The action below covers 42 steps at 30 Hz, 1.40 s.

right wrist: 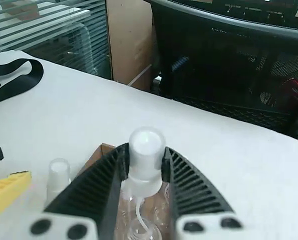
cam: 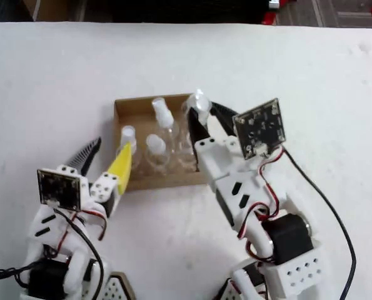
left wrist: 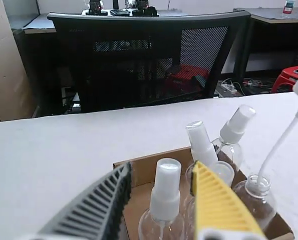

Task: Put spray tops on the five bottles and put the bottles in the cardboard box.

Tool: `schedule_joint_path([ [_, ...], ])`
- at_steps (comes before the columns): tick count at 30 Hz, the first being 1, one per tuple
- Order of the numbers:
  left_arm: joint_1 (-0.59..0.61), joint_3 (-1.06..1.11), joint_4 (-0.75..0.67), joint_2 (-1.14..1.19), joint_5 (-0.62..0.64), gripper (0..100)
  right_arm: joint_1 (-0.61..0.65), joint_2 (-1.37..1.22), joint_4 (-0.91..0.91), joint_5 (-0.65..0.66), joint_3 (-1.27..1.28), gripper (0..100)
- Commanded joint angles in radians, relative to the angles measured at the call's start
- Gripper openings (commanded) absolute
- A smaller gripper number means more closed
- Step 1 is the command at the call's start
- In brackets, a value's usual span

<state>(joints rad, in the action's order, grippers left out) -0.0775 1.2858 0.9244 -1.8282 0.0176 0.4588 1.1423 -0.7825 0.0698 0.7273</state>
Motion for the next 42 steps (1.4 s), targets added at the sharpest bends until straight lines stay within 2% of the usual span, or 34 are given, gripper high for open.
schedule_joint_path([
  [1,0.016,-0.003,-0.002,-0.002,0.003,18,-0.007,0.012,0.067,-0.008,0.021,1.5],
  [12,0.013,-0.002,0.002,-0.002,0.002,18,-0.008,0.002,0.071,0.002,0.12,1.5],
  [21,0.013,0.014,-0.005,-0.002,0.002,18,-0.015,0.002,0.166,0.003,0.275,1.5],
  [28,0.012,0.015,-0.005,-0.002,0.002,18,-0.008,0.001,0.166,0.051,0.304,1.5],
  [42,0.012,0.015,-0.005,-0.002,0.002,18,-0.008,-0.001,0.208,0.057,0.341,1.5],
])
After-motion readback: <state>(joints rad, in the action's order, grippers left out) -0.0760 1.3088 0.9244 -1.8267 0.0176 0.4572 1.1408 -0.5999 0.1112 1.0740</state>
